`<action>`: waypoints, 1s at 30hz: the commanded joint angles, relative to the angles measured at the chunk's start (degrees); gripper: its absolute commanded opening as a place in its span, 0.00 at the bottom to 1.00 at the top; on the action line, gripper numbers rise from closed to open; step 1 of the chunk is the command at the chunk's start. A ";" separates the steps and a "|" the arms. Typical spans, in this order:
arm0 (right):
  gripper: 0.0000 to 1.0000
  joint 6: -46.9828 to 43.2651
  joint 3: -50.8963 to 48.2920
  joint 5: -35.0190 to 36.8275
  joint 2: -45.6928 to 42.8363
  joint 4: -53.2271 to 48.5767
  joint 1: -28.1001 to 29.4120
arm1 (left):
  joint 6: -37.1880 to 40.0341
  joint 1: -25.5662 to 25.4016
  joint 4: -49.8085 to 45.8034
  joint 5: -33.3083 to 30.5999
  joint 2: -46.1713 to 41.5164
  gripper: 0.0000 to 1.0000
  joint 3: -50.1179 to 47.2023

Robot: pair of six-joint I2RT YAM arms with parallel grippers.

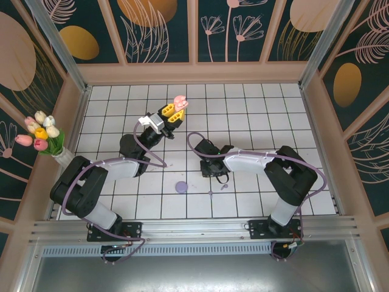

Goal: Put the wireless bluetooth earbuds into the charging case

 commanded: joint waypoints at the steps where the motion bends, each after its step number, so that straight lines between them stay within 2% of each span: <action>1: 0.34 1.34 -0.63 -0.40 -1.46 -2.73 0.43 | -1.01 -0.18 12.81 0.13 -0.86 0.00 -0.33; 16: 0.34 1.44 -2.24 -0.41 -2.80 -2.95 0.59 | -1.20 -0.15 12.81 0.09 -0.77 0.00 -0.24; 30: 0.32 0.04 0.36 0.89 0.89 -2.79 0.54 | -1.21 -0.19 12.82 0.15 -0.77 0.00 -0.33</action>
